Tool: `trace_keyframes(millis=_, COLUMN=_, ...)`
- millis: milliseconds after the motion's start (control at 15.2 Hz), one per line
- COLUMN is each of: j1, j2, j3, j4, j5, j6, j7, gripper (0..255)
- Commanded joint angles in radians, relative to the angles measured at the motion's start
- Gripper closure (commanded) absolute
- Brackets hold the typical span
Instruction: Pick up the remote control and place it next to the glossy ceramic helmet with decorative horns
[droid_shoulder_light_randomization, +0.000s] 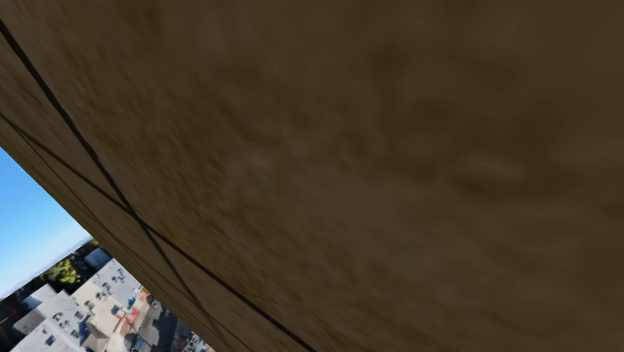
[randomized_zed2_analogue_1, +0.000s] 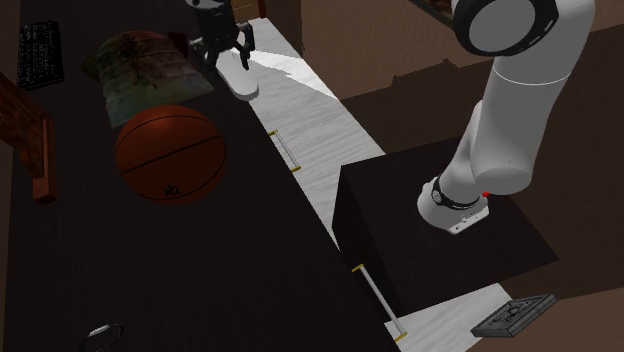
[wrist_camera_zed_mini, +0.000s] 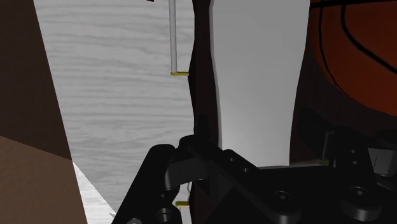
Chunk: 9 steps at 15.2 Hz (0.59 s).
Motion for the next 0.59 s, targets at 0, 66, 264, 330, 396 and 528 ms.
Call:
trace_keyframes(millis=0, j1=0.0, j2=-0.004, j3=0.0, j4=-0.032, j5=0.0, j6=0.029, j7=0.001, gripper=255)
trace_keyframes(millis=66, j1=0.0, j2=-0.004, j3=0.0, j4=-0.046, j5=0.0, j6=0.043, j7=0.001, gripper=255)
trace_keyframes(millis=264, j1=0.0, j2=-0.006, j3=0.0, j4=-0.088, j5=0.0, j6=0.084, j7=0.002, gripper=255)
trace_keyframes(millis=330, j1=0.0, j2=-0.006, j3=0.0, j4=-0.102, j5=0.0, j6=0.097, j7=0.002, gripper=255)
trace_keyframes(millis=396, j1=0.0, j2=-0.005, j3=0.0, j4=-0.115, j5=0.0, j6=0.11, j7=0.002, gripper=255)
trace_keyframes(millis=528, j1=0.0, j2=-0.004, j3=0.0, j4=-0.14, j5=-0.001, j6=0.137, j7=0.003, gripper=255)
